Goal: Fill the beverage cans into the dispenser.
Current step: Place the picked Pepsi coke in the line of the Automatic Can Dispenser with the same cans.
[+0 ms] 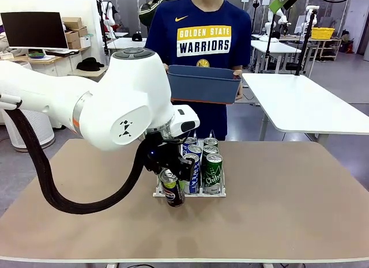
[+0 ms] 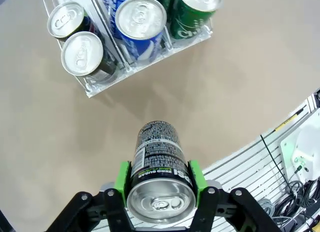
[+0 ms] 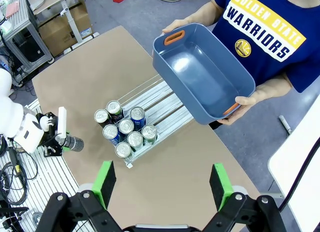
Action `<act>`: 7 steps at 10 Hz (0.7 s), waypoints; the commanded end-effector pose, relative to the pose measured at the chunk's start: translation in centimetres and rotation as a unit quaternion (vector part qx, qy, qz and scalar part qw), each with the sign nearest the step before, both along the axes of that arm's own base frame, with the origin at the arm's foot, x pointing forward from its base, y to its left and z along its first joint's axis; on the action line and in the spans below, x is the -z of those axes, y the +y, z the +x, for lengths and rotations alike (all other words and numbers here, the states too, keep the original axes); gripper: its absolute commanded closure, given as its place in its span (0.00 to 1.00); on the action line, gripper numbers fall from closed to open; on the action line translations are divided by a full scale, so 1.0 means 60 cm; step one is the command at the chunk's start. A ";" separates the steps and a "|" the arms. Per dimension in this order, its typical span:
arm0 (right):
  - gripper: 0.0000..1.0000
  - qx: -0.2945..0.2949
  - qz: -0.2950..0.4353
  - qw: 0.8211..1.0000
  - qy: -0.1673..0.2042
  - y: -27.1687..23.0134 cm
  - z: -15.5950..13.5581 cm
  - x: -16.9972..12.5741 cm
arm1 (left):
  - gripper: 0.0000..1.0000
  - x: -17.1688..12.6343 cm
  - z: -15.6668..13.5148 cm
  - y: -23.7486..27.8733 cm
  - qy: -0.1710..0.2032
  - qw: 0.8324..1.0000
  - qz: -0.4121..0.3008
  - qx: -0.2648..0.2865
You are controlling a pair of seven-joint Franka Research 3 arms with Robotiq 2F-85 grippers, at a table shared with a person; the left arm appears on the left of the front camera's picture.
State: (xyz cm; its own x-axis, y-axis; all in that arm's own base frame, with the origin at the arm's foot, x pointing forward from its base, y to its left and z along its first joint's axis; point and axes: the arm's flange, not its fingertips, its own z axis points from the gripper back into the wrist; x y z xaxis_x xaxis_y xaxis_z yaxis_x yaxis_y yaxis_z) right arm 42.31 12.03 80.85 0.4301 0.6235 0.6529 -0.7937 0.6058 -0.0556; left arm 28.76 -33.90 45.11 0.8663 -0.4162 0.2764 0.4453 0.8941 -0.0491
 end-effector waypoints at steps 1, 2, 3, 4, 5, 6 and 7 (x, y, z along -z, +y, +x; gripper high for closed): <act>0.00 -0.001 0.001 1.000 0.001 0.000 -0.001 0.001 | 0.42 0.012 0.031 0.012 -0.016 1.000 -0.004 -0.015; 0.00 -0.001 0.001 1.000 0.001 0.000 -0.001 0.001 | 0.42 0.022 0.039 0.010 -0.009 1.000 -0.009 -0.016; 0.00 -0.001 0.001 1.000 0.001 0.000 -0.001 0.001 | 0.42 0.028 0.046 0.019 -0.012 1.000 -0.008 -0.017; 0.00 -0.001 0.001 1.000 0.001 0.000 -0.001 0.001 | 0.42 0.031 0.049 0.028 -0.009 1.000 -0.003 -0.020; 0.00 -0.001 0.001 1.000 0.001 0.000 -0.001 0.001 | 0.42 0.034 0.053 0.023 -0.006 0.999 0.011 -0.033; 0.00 -0.001 0.001 1.000 0.001 0.000 -0.001 0.001 | 0.42 0.032 0.055 0.019 -0.015 0.999 0.015 -0.047; 0.00 -0.001 0.001 1.000 0.001 0.000 -0.001 0.001 | 0.42 0.034 0.049 0.023 0.007 1.000 -0.003 -0.023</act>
State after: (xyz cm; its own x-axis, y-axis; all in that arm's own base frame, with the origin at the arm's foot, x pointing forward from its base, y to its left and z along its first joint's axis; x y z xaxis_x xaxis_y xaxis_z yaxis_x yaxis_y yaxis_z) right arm 42.31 12.03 80.85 0.4301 0.6235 0.6529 -0.7937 0.6058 -0.0556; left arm 31.83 -32.39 42.90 0.8908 -0.3689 0.2654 0.3945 0.9176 -0.0488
